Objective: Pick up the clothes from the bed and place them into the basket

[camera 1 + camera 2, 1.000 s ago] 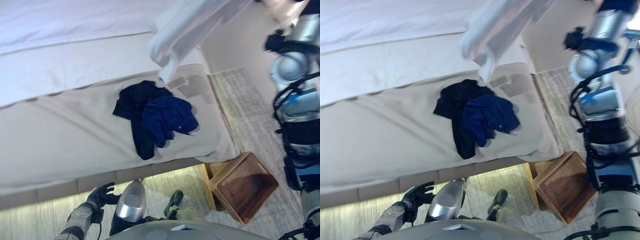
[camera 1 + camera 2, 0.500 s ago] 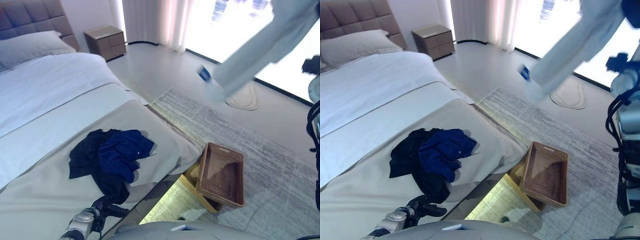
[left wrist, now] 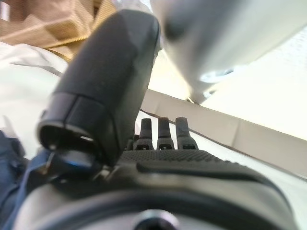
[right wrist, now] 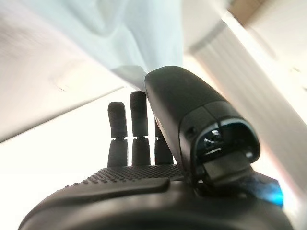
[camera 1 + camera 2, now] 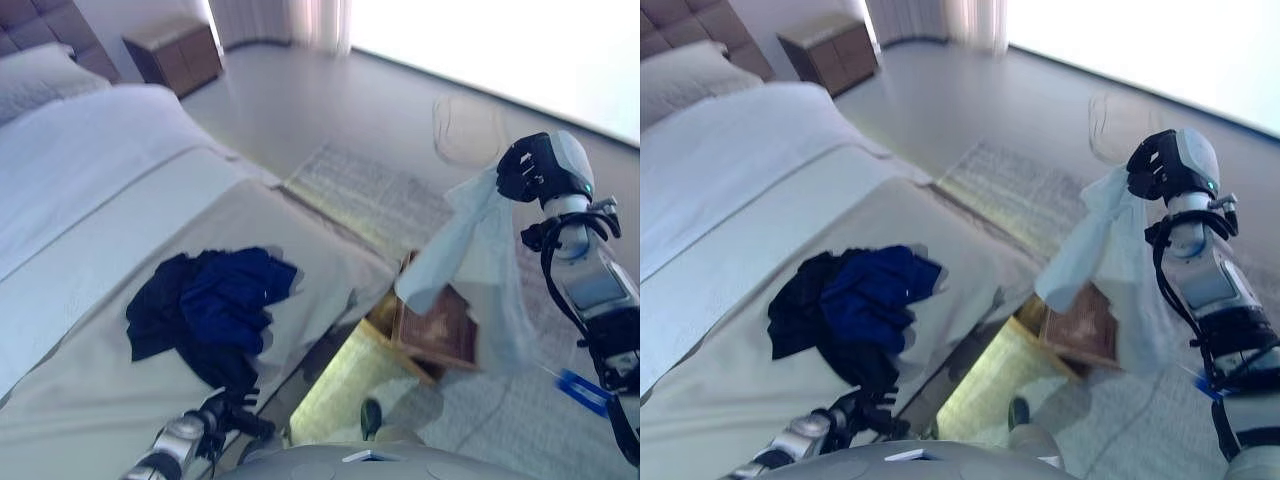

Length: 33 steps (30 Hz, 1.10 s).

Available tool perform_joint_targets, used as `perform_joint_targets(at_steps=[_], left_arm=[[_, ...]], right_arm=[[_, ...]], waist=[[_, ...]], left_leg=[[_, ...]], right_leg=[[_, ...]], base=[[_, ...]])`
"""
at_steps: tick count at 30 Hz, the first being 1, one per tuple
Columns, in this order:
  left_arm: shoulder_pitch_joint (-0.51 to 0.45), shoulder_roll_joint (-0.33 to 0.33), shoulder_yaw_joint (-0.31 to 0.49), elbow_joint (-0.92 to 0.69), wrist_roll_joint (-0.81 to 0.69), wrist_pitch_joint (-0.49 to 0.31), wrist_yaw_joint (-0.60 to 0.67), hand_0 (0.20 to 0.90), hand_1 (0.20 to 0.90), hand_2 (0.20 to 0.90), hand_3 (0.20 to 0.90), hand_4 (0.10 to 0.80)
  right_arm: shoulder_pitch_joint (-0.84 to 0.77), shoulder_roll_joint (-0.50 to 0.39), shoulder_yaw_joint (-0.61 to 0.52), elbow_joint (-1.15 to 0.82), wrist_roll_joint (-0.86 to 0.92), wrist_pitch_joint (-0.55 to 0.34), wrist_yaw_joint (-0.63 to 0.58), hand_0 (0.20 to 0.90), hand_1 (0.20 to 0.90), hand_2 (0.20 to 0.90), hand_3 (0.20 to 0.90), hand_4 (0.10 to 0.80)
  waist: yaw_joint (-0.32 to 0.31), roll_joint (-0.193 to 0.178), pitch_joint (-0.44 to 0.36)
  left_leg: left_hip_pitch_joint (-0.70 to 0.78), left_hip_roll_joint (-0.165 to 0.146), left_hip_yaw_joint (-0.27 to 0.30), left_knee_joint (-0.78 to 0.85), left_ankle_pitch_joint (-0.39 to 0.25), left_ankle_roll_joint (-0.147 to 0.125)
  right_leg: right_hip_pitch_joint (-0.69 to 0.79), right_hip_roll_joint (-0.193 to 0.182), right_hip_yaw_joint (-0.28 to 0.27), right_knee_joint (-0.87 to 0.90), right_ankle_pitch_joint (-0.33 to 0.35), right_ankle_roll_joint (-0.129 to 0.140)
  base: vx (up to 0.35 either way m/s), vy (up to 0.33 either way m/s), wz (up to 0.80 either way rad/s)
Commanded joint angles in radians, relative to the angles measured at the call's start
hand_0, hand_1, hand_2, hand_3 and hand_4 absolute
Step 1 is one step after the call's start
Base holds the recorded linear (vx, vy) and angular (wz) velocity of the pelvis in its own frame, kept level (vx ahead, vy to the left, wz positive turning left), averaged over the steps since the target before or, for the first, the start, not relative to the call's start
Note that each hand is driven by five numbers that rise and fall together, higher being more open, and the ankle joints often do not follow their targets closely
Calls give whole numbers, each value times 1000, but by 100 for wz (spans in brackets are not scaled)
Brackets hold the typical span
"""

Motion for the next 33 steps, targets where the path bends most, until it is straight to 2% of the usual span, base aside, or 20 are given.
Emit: perform_joint_targets(at_steps=[1,5,10,16,21,22,23,28,33], left_arm=[[-78,52,-48,-33,-81,-64,30,900,900,900,900,800],[-115,54,-70,-101,-156,-96,46,900,900,900,900,800],[-132,65,-81,-166,-204,-125,44,900,900,900,900,800],[-117,82,-82,-213,-233,-133,25,900,900,900,900,800],[-96,74,-80,-203,-245,-131,25,900,900,900,900,800],[-95,72,-78,-201,-250,-129,23,900,900,900,900,800],[-96,71,-77,-194,-251,-130,19,900,900,900,900,800],[-75,69,-84,-206,-257,-137,13,900,900,900,900,800],[-65,76,-74,-220,-260,-120,15,900,900,900,900,800]], right_arm=[[-243,-69,30,1,-58,16,-81,300,300,300,200,100],[-329,-62,97,132,-92,141,-66,300,300,300,200,100],[-381,-57,163,250,-163,223,-76,300,300,300,200,100],[-396,-73,134,302,-108,227,-203,300,300,300,200,100],[-410,-93,93,298,-98,239,-332,300,300,300,200,100],[-406,-98,82,301,-88,253,-328,401,401,401,318,218],[-401,-101,76,315,-74,257,-318,900,900,900,900,800],[-395,-130,65,342,-43,217,-300,900,900,900,900,800],[-357,-144,37,281,-70,235,-235,900,900,900,900,800]], waist=[[31,-6,104],[30,47,176],[33,92,222],[30,139,257],[22,157,260],[19,159,259],[18,158,257],[21,151,250],[21,122,237]], left_leg=[[-73,-40,-74,140,-163,-4],[-168,-39,-86,180,-140,-12],[-215,-45,-98,195,-142,-24],[-233,-53,-100,191,-126,-33],[-228,-57,-92,176,-118,-41],[-227,-58,-89,175,-119,-42],[-226,-57,-88,175,-120,-43],[-210,-55,-83,167,-123,-42],[-181,-53,-79,150,-129,-39]], right_leg=[[-79,-19,-70,167,-138,-40],[-188,-25,-73,230,-144,-53],[-257,-26,-68,297,-185,-59],[-296,-31,-70,343,-209,-69],[-306,-33,-65,348,-218,-69],[-308,-35,-64,348,-218,-67],[-309,-36,-65,348,-218,-67],[-293,-34,-66,331,-211,-68],[-264,-30,-69,305,-199,-61]], base=[[-210,-89,-8],[-178,-74,-13],[-55,-49,-3],[-20,-8,0],[3,65,1],[5,73,2],[12,71,-1],[26,65,0],[16,66,2]])
